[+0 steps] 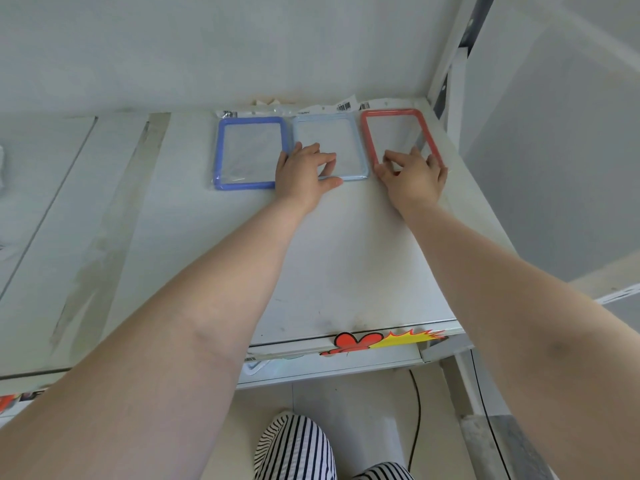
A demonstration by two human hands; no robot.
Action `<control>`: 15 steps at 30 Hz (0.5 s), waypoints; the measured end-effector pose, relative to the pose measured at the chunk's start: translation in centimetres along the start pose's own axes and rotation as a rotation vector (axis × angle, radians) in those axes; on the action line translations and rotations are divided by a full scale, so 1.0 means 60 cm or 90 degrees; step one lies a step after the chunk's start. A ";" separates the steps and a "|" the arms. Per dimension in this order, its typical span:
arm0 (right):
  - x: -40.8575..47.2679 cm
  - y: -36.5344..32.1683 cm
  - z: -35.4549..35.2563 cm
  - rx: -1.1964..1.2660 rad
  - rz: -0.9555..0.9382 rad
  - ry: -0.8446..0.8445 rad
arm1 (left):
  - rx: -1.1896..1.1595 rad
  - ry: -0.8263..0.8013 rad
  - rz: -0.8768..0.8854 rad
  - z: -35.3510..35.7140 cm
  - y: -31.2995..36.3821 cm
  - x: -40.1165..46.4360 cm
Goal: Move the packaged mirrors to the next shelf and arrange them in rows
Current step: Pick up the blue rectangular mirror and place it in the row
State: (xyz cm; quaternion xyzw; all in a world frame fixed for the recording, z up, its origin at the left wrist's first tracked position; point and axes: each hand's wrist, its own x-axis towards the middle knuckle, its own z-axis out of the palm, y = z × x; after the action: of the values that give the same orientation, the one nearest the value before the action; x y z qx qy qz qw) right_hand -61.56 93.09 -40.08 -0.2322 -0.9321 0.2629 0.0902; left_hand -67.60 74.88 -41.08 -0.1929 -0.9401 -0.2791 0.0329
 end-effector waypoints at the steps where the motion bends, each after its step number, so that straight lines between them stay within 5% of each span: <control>1: 0.000 -0.001 0.000 0.003 0.003 -0.002 | -0.007 -0.005 -0.009 -0.001 0.001 0.000; 11: -0.028 -0.028 -0.021 0.017 -0.018 0.025 | -0.069 0.034 -0.045 -0.040 0.032 -0.012; 15: -0.083 -0.063 -0.054 0.158 -0.040 -0.030 | -0.119 0.057 -0.078 -0.105 0.057 -0.061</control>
State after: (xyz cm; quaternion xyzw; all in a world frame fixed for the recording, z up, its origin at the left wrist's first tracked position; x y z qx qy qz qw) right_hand -57.73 89.30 -35.58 -0.1835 -0.9010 0.3790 0.1043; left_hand -63.23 72.89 -34.64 -0.1243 -0.9175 -0.3758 0.0398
